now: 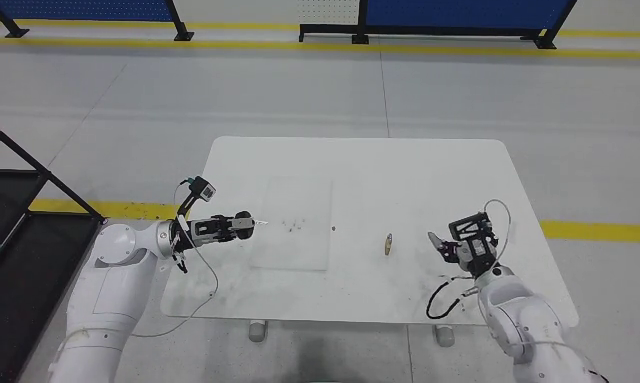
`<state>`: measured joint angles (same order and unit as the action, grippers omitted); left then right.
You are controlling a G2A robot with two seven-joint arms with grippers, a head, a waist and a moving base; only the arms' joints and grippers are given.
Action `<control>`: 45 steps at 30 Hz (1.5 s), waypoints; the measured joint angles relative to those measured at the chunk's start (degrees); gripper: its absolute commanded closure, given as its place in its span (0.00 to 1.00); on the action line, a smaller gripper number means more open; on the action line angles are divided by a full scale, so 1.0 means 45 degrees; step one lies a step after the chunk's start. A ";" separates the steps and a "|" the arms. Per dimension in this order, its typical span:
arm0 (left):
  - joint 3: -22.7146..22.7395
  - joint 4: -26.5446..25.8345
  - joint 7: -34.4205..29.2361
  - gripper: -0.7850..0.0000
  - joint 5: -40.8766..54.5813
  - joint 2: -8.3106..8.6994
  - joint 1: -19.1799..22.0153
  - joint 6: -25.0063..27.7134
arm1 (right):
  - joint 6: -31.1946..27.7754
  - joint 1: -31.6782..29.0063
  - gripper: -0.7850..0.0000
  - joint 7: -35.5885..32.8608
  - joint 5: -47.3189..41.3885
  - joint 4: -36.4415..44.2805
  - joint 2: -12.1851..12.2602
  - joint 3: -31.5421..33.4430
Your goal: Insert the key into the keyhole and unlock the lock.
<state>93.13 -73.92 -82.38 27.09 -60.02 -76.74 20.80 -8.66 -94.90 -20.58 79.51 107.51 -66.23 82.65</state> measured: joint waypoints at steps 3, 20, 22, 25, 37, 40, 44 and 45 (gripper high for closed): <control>0.0000 0.0000 0.0000 1.00 0.0000 0.0000 0.0000 0.0000 | -0.0169 0.0410 0.00 -0.1130 -0.0318 0.0473 -0.0027 -0.0218; 0.0000 0.0000 0.0000 1.00 0.0000 0.0000 0.0000 0.0000 | 0.0840 0.4396 0.00 -0.9248 -0.4036 0.0432 -0.0441 -0.2777; 0.0000 0.0000 0.0000 1.00 0.0000 0.0000 0.0000 0.0000 | 0.1171 0.4787 0.00 -0.9668 -0.3913 0.0134 -0.0510 -0.3238; 0.0000 0.0000 0.0000 1.00 0.0000 0.0000 0.0000 0.0000 | 0.1722 0.5247 0.00 -1.0294 -0.3547 -0.0293 -0.0605 -0.3872; 0.0000 0.0000 0.0000 1.00 0.0000 0.0000 0.0000 0.0000 | 0.2744 0.6070 0.00 -1.1155 -0.3208 -0.1438 -0.0899 -0.5264; 0.0000 0.0000 0.0000 1.00 0.0000 0.0000 0.0000 0.0000 | 0.2787 0.6078 0.00 -1.1177 -0.3297 -0.1445 -0.0906 -0.5256; 0.0000 0.0000 0.0000 1.00 0.0000 0.0000 0.0000 0.0000 | 0.2778 0.6076 0.00 -1.1175 -0.3283 -0.1441 -0.0904 -0.5255; 0.0000 0.0000 0.0000 1.00 0.0000 0.0000 0.0000 0.0000 | 0.2778 0.6076 0.00 -1.1174 -0.3283 -0.1441 -0.0904 -0.5255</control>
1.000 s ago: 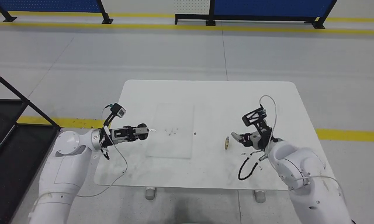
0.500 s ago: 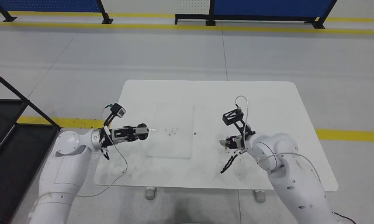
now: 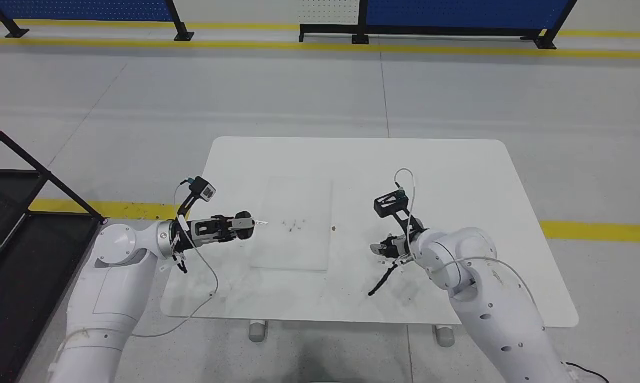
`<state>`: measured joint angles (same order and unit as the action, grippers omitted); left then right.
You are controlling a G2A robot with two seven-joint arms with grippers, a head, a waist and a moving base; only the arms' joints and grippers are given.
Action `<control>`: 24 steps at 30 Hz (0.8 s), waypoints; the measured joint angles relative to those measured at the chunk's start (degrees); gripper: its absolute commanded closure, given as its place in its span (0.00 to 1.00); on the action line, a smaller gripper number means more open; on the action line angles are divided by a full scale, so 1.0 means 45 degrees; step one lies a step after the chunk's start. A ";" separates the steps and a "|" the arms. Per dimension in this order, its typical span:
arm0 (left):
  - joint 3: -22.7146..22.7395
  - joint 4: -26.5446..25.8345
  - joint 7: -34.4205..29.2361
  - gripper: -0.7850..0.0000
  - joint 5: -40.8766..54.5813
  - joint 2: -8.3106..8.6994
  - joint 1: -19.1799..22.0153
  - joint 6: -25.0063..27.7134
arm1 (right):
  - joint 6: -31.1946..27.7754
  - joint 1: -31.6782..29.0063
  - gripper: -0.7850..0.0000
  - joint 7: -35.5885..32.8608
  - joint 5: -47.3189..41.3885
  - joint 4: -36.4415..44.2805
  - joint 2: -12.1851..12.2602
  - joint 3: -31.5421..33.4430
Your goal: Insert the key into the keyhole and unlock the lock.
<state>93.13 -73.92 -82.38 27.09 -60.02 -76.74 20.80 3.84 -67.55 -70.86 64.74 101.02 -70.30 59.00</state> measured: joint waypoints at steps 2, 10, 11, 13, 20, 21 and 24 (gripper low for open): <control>0.0000 0.0000 0.0000 1.00 0.0000 0.0000 0.0000 0.0000 | 0.0000 0.0000 0.00 0.0000 0.0000 0.0000 0.0000 0.0000; 0.0000 0.0000 0.0000 1.00 0.0000 0.0000 0.0000 0.0000 | -0.0021 -0.0020 0.00 0.0043 0.0033 0.0002 0.0000 -0.0017; 0.0000 0.0000 0.0000 1.00 0.0000 0.0000 0.0000 0.0000 | -0.0078 -0.0062 0.00 0.0175 0.0143 0.0010 0.0000 -0.0071; 0.0000 0.0000 0.0000 1.00 0.0000 0.0000 0.0000 0.0000 | -0.0088 -0.0100 0.00 0.0307 0.0525 0.0069 -0.0012 -0.0265; 0.0000 0.0000 0.0000 1.00 0.0000 0.0000 0.0000 0.0000 | 0.0734 0.0639 0.00 -0.1496 0.0222 -0.0035 -0.0221 -0.0752; 0.0000 0.0000 0.0000 1.00 0.0000 0.0000 0.0000 0.0000 | 0.0889 0.0816 0.00 -0.1865 0.0102 -0.0179 -0.0259 -0.0815; 0.0000 0.0000 0.0000 1.00 0.0000 0.0000 0.0000 0.0000 | 0.1435 0.1466 0.00 -0.2834 -0.0388 -0.0722 -0.0419 -0.1029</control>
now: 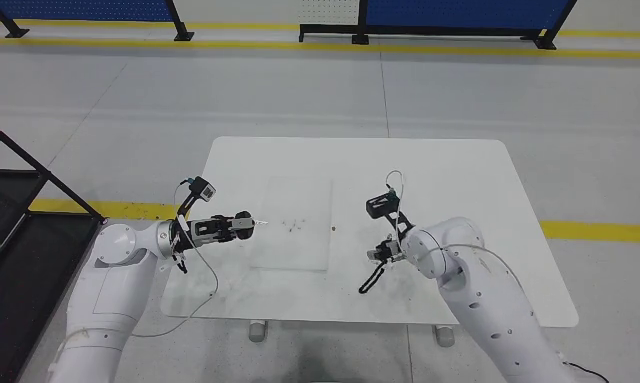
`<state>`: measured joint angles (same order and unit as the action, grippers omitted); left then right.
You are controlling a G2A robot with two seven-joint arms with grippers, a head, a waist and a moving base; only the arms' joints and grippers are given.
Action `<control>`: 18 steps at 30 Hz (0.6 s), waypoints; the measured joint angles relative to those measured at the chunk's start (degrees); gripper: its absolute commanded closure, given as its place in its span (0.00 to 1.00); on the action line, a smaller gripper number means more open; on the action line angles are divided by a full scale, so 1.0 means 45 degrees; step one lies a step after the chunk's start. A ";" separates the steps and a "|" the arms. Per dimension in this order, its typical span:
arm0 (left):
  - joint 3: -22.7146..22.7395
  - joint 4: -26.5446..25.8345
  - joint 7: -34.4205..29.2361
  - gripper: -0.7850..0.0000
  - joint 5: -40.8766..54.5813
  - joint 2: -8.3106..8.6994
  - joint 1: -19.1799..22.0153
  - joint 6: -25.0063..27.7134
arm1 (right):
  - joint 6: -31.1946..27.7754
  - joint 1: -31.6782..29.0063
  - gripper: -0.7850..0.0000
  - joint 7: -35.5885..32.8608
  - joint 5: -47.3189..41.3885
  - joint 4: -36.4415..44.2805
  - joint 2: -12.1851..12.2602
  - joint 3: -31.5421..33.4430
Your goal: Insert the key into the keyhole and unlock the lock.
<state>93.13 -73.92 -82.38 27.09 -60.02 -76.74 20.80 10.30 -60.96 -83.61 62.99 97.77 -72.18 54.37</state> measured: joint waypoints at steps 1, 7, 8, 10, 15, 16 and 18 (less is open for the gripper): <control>0.0000 0.0000 0.0000 1.00 0.0000 0.0000 0.0000 0.0000 | 0.0177 0.0266 0.00 -0.0259 -0.0177 -0.0242 -0.0064 -0.0085; 0.0000 0.0000 0.0000 1.00 0.0000 0.0000 0.0000 0.0000 | 0.0920 0.1447 0.00 -0.0990 -0.0906 -0.1585 -0.0359 -0.0518; 0.0000 0.0000 0.0000 1.00 0.0000 0.0000 0.0000 0.0000 | 0.0980 0.1605 0.00 -0.0987 -0.1034 -0.1827 -0.0398 -0.0599; 0.0000 0.0000 0.0000 1.00 0.0000 0.0000 0.0000 0.0000 | 0.1141 0.1970 0.00 -0.0976 -0.1312 -0.2399 -0.0486 -0.0833; 0.0000 0.0000 0.0000 1.00 0.0000 0.0000 0.0000 0.0000 | 0.1335 0.2779 0.00 -0.0975 -0.2077 -0.3691 -0.0675 -0.1394; 0.0000 0.0000 0.0000 1.00 0.0000 0.0000 0.0000 0.0000 | 0.1334 0.2971 0.00 -0.0975 -0.2246 -0.4027 -0.0726 -0.1509; 0.0000 0.0000 0.0000 1.00 0.0000 0.0000 0.0000 0.0000 | 0.1331 0.3217 0.00 -0.0975 -0.2414 -0.4468 -0.0804 -0.1673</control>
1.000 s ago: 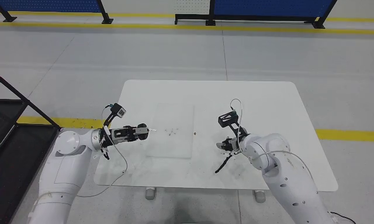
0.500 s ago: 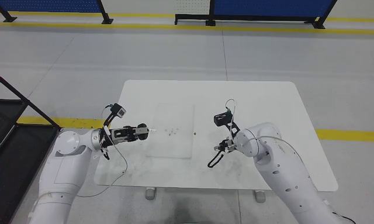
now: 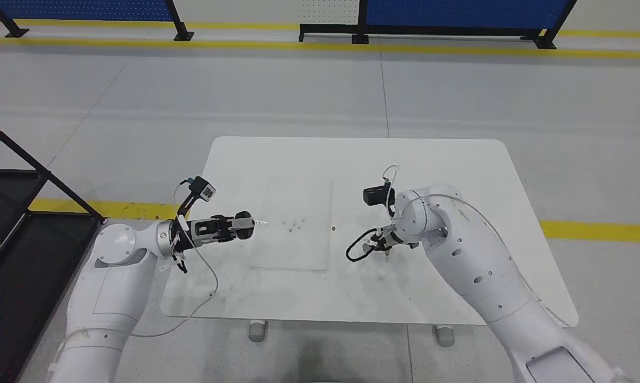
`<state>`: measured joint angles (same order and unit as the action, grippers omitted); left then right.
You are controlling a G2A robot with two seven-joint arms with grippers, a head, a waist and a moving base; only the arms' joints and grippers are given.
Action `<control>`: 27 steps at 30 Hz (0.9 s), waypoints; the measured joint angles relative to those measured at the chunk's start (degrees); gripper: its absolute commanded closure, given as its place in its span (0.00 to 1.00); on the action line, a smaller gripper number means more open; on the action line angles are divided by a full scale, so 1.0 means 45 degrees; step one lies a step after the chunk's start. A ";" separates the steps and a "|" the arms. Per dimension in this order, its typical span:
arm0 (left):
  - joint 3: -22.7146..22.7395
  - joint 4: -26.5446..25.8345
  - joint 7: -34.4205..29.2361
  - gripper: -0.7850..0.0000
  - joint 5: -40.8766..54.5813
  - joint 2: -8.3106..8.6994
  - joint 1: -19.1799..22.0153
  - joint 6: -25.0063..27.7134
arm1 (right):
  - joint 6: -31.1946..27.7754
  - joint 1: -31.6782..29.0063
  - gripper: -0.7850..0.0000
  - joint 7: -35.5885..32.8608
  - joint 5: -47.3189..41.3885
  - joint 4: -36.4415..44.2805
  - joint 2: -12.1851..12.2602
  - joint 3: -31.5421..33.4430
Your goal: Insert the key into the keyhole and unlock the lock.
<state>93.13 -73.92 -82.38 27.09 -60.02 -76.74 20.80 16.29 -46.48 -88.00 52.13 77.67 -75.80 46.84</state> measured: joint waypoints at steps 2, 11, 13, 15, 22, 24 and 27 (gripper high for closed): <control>0.0000 0.0000 0.0000 1.00 0.0000 0.0000 0.0000 0.0000 | 0.0003 0.0193 0.00 0.0007 -0.0119 -0.0360 -0.0088 -0.0140; 0.0000 0.0000 0.0000 1.00 0.0000 0.0000 0.0000 0.0000 | 0.0210 0.0361 0.00 0.0213 -0.0046 -0.0987 -0.0377 -0.0693; 0.0000 0.0000 0.0000 1.00 0.0000 0.0000 0.0000 0.0000 | 0.0261 0.0396 0.04 0.0264 -0.0040 -0.1138 -0.0431 -0.0759; 0.0000 0.0000 0.0000 1.00 0.0000 0.0000 0.0000 0.0000 | 0.0301 0.0440 0.16 0.0304 -0.0039 -0.1271 -0.0474 -0.0795; 0.0000 0.0000 0.0000 1.00 0.0000 0.0000 0.0000 0.0000 | 0.0502 0.0510 0.38 0.0506 -0.0044 -0.1721 -0.0604 -0.0839; 0.0000 0.0000 0.0000 1.00 0.0000 0.0000 0.0000 0.0000 | 0.0575 0.0516 0.42 0.0580 -0.0033 -0.1832 -0.0629 -0.0836; 0.0000 0.0000 0.0000 1.00 0.0000 0.0000 0.0000 0.0000 | 0.0657 0.0515 0.44 0.0661 -0.0051 -0.1968 -0.0657 -0.0793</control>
<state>93.13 -73.92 -82.38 27.09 -60.02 -76.74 20.80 19.25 -44.16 -85.03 51.90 68.81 -78.76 43.27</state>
